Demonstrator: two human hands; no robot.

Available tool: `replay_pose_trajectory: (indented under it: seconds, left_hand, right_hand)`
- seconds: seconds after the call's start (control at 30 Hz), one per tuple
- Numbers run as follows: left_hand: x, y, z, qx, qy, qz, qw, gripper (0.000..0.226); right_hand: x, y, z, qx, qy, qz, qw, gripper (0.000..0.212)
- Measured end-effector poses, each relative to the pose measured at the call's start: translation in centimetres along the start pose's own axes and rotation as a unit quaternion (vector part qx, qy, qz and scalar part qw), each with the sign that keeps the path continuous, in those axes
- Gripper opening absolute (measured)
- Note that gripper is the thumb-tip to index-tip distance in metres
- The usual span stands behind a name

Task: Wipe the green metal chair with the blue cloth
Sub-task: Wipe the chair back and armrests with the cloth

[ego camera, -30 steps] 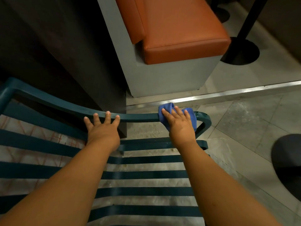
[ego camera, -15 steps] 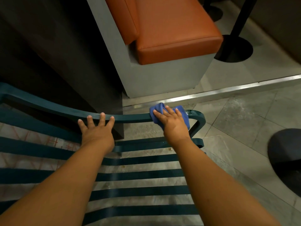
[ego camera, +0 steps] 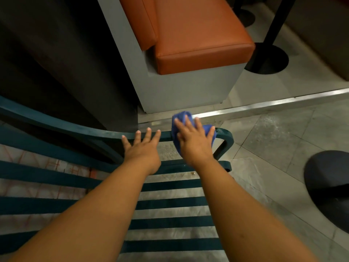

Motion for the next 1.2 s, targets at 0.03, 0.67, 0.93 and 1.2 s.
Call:
replay_pose_trajectory:
  seconds: [0.03,0.67,0.93,1.2]
  left_hand:
    - [0.5,-0.3,-0.1,-0.005,-0.005,0.001,1.0,0.091]
    - [1.2,-1.0,-0.1,-0.008,-0.029,-0.011,0.999,0.104]
    - [0.9,-1.1,0.5,-0.012,0.022,0.007,1.0,0.108]
    - [1.3,-1.1,0.7,0.002,-0.019,-0.019,1.0,0.108]
  right_hand:
    - [0.2,0.1,0.9,-0.019,0.061,-0.02,0.998,0.053]
    - [0.5,-0.7,1.0,-0.038,0.101,-0.027,0.994,0.075]
    - [3.5,-0.7,-1.5,-0.033,0.101,0.094,0.99,0.084]
    - [0.2,-1.8,0.6,-0.106,0.13,-0.062,0.984,0.073]
Point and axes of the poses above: each hand's wrist, its own y-axis away from the middle knuckle, its own z-axis out of the palm, x = y × z, the point moved 3 cm from there along -y, towards the middle knuckle, and after that the axes turned 14 degrees about -y, right-handed, at the moved point
